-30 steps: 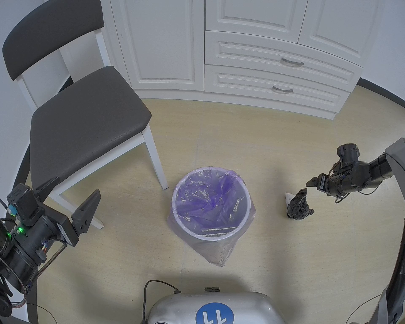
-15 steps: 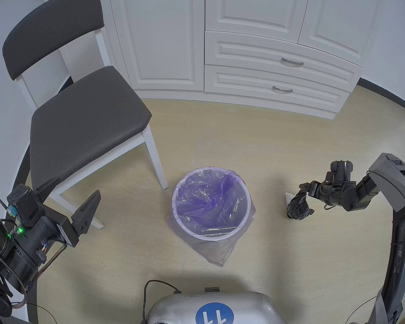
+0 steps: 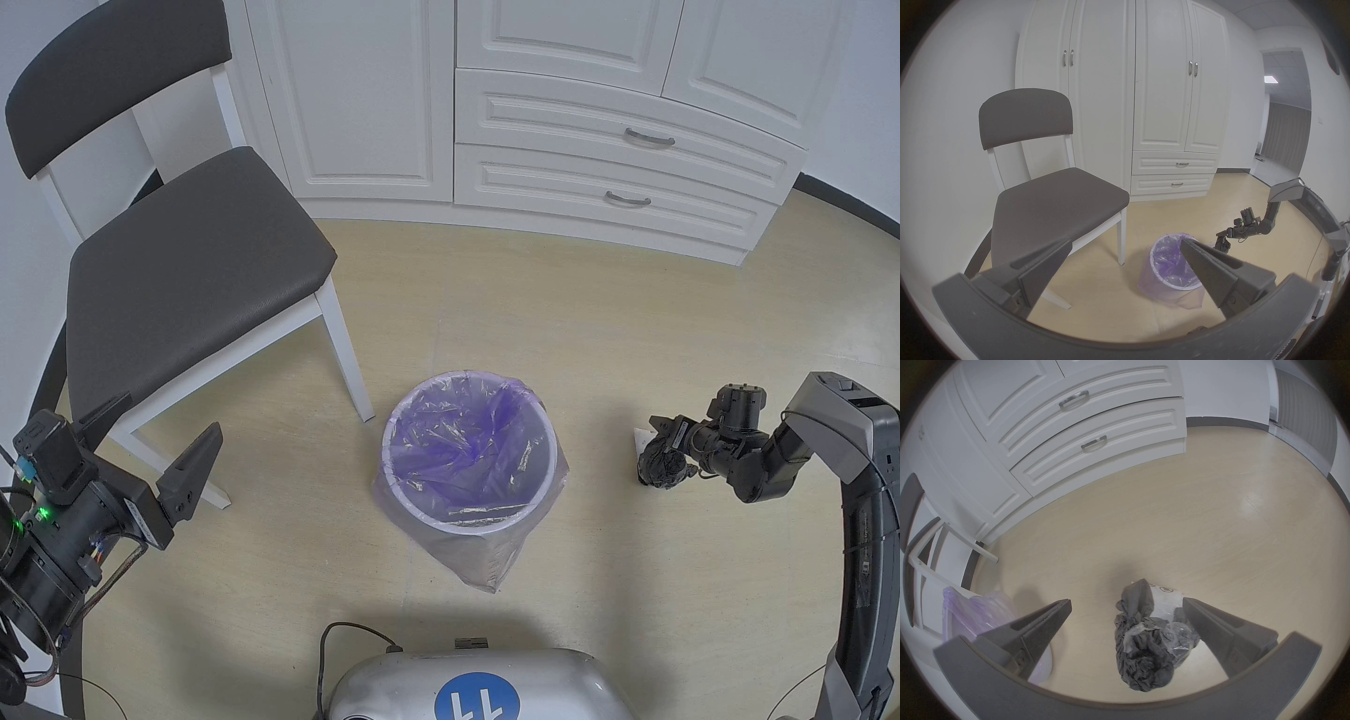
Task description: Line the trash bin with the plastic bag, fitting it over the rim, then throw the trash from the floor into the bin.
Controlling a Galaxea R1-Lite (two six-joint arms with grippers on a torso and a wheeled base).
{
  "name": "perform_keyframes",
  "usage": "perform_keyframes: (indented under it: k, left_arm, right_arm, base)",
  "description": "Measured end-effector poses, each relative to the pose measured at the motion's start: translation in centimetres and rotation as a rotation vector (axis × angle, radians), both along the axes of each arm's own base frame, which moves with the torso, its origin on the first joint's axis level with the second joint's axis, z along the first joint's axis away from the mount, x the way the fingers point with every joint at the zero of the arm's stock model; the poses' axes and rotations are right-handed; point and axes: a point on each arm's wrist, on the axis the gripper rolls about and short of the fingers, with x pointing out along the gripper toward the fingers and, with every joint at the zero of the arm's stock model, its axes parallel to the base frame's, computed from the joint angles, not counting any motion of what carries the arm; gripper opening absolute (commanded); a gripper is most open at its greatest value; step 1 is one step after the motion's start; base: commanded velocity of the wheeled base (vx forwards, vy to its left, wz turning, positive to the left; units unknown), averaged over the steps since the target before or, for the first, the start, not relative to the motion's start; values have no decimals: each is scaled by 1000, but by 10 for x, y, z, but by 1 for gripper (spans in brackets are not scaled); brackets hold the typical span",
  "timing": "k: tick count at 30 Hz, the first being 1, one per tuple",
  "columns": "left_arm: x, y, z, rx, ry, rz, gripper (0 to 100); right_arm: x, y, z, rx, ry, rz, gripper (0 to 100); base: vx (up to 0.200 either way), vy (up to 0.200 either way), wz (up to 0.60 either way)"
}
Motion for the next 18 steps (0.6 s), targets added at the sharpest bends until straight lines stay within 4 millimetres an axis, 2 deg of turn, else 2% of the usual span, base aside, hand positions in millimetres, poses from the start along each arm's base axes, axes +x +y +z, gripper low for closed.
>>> perform_keyframes:
  k: [10, 18]
  left_arm:
    - [-1, 0, 1, -2, -5, -3, 100]
    - [-1, 0, 1, -2, -5, -5, 100]
  right_arm:
    - [17, 8, -25, -26, -23, -69, 100]
    - [20, 10, -38, -27, -12, -66, 100]
  base:
    - [0, 0, 0]
    - [0, 0, 0]
